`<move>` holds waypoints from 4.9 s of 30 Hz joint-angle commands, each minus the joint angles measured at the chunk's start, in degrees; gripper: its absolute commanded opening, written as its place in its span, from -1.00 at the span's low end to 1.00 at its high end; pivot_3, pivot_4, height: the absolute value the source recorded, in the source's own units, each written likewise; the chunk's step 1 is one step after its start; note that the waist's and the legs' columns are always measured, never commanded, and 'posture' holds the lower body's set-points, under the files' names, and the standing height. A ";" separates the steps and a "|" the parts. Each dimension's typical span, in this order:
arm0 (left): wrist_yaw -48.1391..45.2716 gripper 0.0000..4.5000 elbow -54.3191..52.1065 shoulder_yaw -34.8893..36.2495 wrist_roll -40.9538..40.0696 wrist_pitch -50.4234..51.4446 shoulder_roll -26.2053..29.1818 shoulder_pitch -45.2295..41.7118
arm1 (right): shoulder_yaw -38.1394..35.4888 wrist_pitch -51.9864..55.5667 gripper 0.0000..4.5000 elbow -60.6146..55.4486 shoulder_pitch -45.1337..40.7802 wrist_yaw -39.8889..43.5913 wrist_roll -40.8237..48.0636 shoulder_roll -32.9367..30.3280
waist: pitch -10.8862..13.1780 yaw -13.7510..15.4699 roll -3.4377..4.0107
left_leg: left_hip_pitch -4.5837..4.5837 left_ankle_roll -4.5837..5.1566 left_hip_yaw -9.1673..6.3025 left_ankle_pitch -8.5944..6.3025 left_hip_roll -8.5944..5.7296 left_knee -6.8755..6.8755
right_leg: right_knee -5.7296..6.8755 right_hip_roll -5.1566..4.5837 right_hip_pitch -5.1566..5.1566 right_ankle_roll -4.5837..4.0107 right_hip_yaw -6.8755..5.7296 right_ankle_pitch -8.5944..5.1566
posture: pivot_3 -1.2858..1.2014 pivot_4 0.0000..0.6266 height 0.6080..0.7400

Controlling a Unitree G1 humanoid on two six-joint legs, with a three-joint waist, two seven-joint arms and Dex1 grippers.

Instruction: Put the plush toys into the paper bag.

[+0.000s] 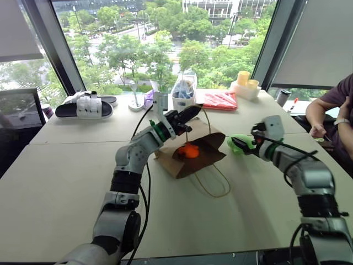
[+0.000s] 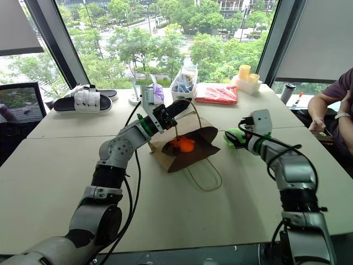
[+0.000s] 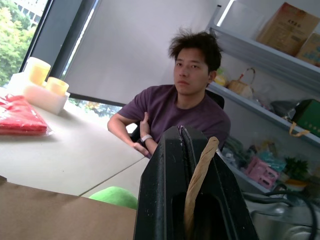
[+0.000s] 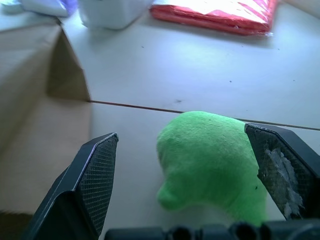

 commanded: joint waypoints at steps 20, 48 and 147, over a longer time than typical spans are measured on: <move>0.96 -1.00 -2.53 1.51 -0.03 -1.19 1.57 -1.60 | -1.98 -7.08 -0.97 -10.63 4.64 10.55 -2.36 -7.28 | 0.02 0.78 0.05 | -0.16 0.02 -0.10 -0.02 -0.05 0.05 | -0.10 -0.06 0.04 0.01 -0.03 0.01 | 0.03 -0.52 1.00; 3.60 -1.00 -3.94 6.16 -6.39 4.03 -1.74 -3.27 | 6.96 10.77 -0.97 -28.55 4.65 2.42 8.42 7.57 | 0.04 0.28 -0.04 | -0.02 0.14 0.02 -0.10 0.02 0.10 | -0.03 -0.04 -0.01 0.01 -0.07 0.03 | 0.03 -0.52 1.00; -0.14 1.00 -0.33 9.93 -9.56 14.14 10.99 -0.98 | -20.32 11.40 0.99 -55.19 38.18 -2.07 80.53 -0.82 | 0.02 0.26 -0.12 | 0.04 0.65 0.21 -0.39 0.09 0.08 | -0.05 -0.02 0.04 0.02 -0.01 0.02 | 0.03 -0.52 1.00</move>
